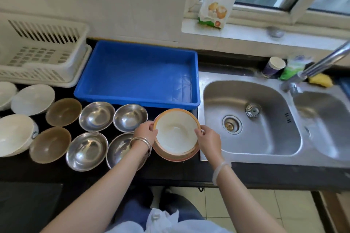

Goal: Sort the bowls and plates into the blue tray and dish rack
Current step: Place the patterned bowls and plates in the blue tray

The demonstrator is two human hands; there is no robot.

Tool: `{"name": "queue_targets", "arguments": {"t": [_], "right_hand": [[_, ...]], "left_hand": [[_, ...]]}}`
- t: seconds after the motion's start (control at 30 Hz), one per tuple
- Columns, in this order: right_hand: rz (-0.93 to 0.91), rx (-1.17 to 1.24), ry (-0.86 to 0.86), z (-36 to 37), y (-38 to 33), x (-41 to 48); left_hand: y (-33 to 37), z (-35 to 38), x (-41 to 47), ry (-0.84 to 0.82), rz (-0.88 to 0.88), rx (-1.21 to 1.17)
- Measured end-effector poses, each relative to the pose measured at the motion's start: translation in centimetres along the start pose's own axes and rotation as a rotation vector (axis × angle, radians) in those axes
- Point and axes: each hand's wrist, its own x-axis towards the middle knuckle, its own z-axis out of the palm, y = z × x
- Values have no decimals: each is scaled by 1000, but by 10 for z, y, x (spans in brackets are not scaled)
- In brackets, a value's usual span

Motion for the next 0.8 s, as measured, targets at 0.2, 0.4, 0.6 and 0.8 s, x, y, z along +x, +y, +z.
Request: {"name": "queue_targets", "arguments": {"t": [0.2, 0.4, 0.6, 0.8], "right_hand": [[83, 150, 1, 14, 1, -25], [110, 189, 30, 15, -8, -29], [147, 210, 107, -9, -11, -30], [192, 302, 251, -59, 3, -30]], "left_hand": [[-1, -7, 6, 67, 68, 77], [5, -6, 1, 107, 92, 99], [19, -13, 2, 71, 148, 63], [59, 0, -4, -37, 251, -19]]}}
